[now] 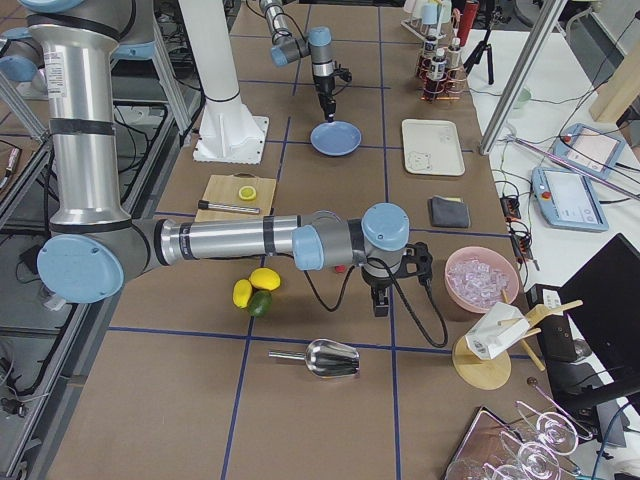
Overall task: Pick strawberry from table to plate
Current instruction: 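Slide the light blue plate with the left gripper toward the table center, then release the plate and lift the left gripper while the right gripper nears the strawberry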
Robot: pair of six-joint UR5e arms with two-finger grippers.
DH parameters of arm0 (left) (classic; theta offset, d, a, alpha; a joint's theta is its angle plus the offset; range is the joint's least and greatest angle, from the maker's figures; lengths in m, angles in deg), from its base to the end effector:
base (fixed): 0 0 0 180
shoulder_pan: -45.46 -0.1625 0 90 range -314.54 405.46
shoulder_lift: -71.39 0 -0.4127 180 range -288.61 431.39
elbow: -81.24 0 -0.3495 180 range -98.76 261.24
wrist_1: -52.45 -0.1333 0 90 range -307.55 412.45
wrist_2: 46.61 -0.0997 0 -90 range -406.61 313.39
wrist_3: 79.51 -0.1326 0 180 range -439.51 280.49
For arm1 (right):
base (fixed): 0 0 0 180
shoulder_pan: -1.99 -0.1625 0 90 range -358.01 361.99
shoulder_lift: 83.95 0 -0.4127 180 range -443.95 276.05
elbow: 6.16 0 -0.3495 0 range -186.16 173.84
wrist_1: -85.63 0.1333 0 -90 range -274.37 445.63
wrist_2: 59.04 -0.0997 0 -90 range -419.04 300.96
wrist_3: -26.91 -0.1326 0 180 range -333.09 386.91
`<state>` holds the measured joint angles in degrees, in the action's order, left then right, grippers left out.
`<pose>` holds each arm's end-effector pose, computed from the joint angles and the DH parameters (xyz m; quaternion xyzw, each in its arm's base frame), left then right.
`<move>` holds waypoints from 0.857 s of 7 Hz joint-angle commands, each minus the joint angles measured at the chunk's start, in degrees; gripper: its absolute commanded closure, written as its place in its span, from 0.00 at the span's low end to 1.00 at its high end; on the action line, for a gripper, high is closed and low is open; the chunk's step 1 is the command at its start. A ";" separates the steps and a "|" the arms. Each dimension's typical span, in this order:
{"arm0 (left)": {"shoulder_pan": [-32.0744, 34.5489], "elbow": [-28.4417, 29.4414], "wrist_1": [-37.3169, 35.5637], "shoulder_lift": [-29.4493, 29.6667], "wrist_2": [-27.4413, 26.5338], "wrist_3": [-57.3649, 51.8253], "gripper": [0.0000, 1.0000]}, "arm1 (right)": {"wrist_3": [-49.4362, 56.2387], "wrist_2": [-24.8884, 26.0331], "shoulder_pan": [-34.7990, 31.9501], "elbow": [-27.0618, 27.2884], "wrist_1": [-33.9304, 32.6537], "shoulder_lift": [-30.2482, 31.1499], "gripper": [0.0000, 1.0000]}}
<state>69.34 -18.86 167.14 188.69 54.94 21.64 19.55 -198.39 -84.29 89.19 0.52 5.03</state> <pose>0.5314 -0.3520 0.2897 -0.0288 0.5195 -0.2071 0.8285 0.0022 -0.4705 0.6016 0.0486 -0.4221 -0.0122 0.9052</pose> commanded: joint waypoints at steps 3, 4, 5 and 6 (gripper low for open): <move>5.18 -8.86 -12.79 0.30 0.32 -9.55 0.00 | -19.28 4.23 11.27 0.63 14.80 1.80 0.00; 6.68 -9.50 -14.39 0.13 2.84 -10.35 0.00 | -27.36 8.18 16.79 0.63 22.71 4.16 0.00; 9.57 -10.02 -14.49 -0.22 3.48 -10.97 0.00 | -30.05 9.61 19.98 1.41 24.97 5.40 0.00; 11.51 -10.55 -14.75 -0.31 4.00 -12.37 0.00 | -30.16 12.15 23.14 2.81 25.08 7.59 0.00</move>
<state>78.32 -28.67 152.96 188.55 58.09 10.70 -8.58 -189.11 -65.23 90.71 23.69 10.30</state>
